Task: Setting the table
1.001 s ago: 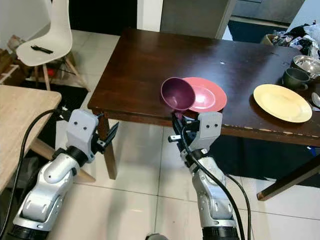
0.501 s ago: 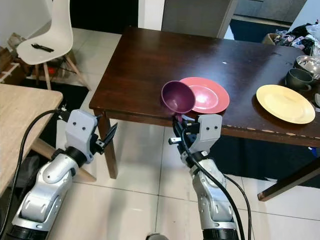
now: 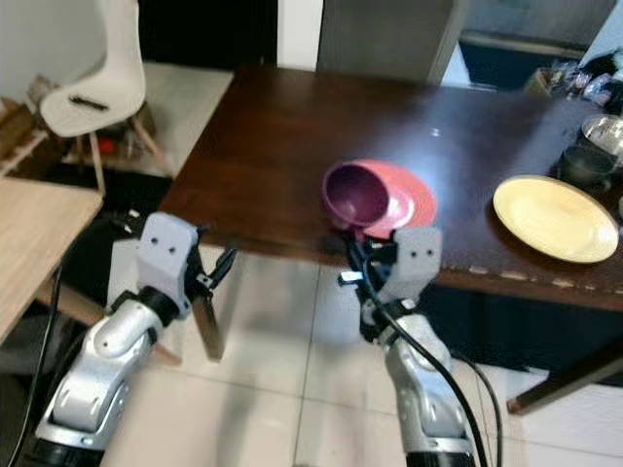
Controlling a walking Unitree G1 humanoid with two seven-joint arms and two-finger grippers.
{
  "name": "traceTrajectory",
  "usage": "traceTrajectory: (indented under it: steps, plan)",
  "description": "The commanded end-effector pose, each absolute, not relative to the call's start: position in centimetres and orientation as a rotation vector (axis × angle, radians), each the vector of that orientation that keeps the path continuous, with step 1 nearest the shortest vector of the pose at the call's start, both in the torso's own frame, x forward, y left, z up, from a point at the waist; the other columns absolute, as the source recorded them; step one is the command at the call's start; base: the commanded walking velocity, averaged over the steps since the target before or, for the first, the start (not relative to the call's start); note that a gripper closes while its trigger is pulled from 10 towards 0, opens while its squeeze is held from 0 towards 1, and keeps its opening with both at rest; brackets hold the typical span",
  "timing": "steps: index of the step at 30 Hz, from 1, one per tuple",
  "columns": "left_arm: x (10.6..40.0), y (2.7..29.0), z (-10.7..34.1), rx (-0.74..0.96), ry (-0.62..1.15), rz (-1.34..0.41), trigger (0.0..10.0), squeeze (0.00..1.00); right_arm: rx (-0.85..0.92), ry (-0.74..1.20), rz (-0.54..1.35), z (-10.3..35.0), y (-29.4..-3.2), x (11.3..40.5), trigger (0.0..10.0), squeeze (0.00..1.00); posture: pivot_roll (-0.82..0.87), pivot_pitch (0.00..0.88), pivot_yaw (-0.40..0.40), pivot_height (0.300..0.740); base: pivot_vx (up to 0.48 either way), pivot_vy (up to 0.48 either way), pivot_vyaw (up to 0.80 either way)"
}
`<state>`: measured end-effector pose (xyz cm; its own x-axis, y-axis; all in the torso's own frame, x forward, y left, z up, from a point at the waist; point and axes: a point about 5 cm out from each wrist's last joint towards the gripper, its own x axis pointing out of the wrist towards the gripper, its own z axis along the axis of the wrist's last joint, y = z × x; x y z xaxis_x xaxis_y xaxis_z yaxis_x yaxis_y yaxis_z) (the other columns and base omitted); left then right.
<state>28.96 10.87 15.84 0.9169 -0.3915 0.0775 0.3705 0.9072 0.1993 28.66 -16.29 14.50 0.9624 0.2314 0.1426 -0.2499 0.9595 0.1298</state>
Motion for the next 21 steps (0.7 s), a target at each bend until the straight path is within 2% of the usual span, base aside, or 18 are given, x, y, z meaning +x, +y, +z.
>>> traceTrajectory:
  steps: [1, 21]
  plan:
    - [29.06, 11.36, 15.24, 0.181, -0.082, -0.378, 10.0, 0.00, 0.163, -0.128, 0.252, 14.46, -15.97, 28.53, 10.0, 0.00, -0.12, 0.026, 0.027, 0.740, 0.480, 0.000, 0.00]
    - [29.05, 11.17, 15.50, 0.179, -0.090, -0.388, 10.0, 0.00, 0.163, -0.125, 0.250, 14.41, -15.89, 28.63, 10.0, 0.00, -0.12, 0.026, 0.027, 0.740, 0.463, 0.000, 0.00]
